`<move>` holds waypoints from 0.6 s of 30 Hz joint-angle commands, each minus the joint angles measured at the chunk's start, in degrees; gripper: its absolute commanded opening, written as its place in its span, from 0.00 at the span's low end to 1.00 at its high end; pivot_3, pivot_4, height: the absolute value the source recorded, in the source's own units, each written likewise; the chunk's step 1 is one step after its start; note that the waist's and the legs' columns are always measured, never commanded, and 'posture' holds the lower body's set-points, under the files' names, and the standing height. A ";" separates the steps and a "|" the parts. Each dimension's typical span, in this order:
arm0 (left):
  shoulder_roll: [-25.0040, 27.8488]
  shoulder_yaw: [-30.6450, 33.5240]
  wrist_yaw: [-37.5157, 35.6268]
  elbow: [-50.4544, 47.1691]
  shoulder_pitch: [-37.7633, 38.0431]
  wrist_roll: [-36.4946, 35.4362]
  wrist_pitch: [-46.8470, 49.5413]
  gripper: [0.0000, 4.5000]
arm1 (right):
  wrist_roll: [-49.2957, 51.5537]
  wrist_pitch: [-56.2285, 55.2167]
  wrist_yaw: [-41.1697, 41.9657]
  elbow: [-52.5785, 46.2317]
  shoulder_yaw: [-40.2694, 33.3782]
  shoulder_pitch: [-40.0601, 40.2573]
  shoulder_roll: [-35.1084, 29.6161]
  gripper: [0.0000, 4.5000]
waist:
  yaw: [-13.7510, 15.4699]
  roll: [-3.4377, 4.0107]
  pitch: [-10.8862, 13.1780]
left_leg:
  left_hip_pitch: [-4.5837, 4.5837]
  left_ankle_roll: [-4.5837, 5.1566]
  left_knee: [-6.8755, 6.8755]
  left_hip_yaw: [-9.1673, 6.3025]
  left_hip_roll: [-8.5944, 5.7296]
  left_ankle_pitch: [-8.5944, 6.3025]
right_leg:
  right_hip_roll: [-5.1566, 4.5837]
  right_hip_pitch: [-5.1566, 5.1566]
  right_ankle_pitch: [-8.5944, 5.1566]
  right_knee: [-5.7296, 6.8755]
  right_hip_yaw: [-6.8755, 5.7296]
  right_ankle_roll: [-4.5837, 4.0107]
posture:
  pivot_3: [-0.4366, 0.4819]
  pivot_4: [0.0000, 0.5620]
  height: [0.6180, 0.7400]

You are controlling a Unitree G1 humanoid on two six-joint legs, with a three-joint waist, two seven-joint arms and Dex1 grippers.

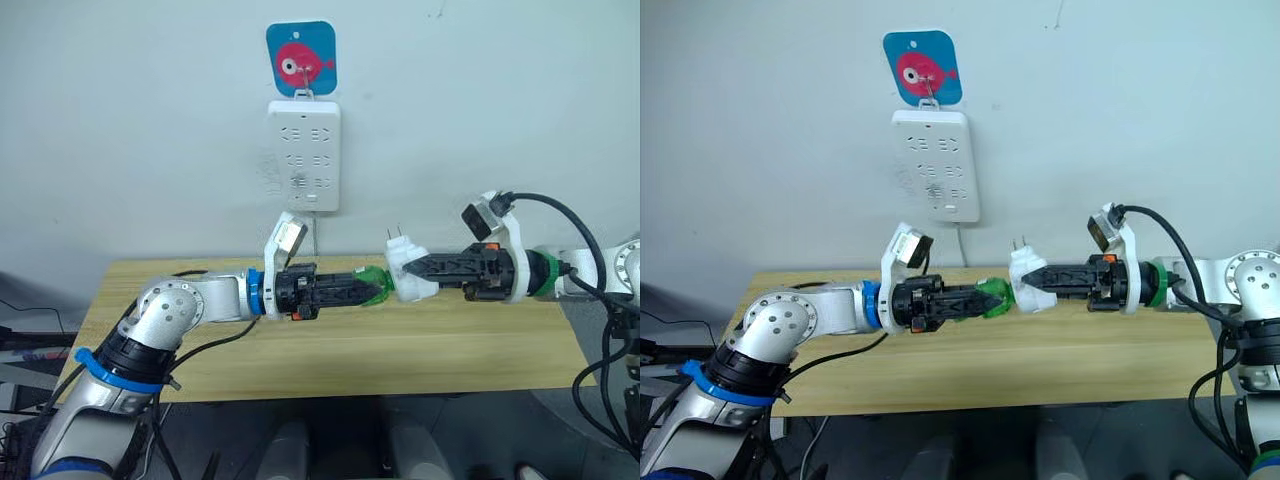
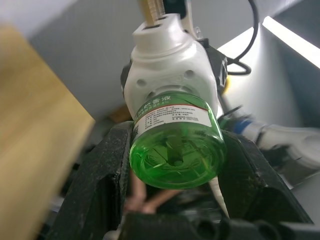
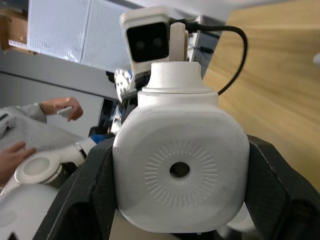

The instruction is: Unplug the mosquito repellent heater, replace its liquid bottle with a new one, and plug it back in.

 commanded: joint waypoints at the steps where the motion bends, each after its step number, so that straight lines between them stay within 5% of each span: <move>1: 0.68 3.99 4.21 2.39 2.26 -4.16 4.39 0.50 | 0.61 -1.02 0.87 -1.71 -1.98 0.41 -2.25 0.66 | -0.05 -0.01 0.01 | 0.00 0.01 0.00 0.01 0.00 0.00 | 0.00 0.00 0.00 -0.01 0.00 0.00 | 0.37 0.38 1.00; 9: 3.02 10.12 3.68 -0.21 7.54 -3.28 9.87 0.50 | -3.75 -4.64 -3.38 5.70 -3.93 1.07 -3.19 0.66 | -0.18 -0.01 0.01 | 0.04 -0.03 0.01 0.12 -0.01 0.02 | 0.00 0.00 0.00 -0.01 0.09 0.00 | 0.38 0.37 1.00; 12: 5.05 13.44 3.01 -0.89 10.51 -2.38 10.62 0.50 | -18.62 -9.59 -6.01 7.56 -4.32 1.54 -3.33 0.66 | -0.18 -0.01 0.01 | 0.05 -0.05 -0.01 0.14 -0.01 0.03 | 0.00 -0.01 0.00 -0.01 0.10 0.00 | 0.38 0.37 1.00; 18: 5.06 16.38 2.52 -4.16 14.08 -0.39 10.60 0.50 | -55.30 -19.71 -4.96 8.56 7.27 3.40 -6.73 0.66 | 0.32 0.00 0.01 | 0.04 -0.12 -0.02 0.18 -0.07 0.07 | 0.00 -0.09 -0.01 0.01 0.11 0.02 | 0.40 0.37 1.00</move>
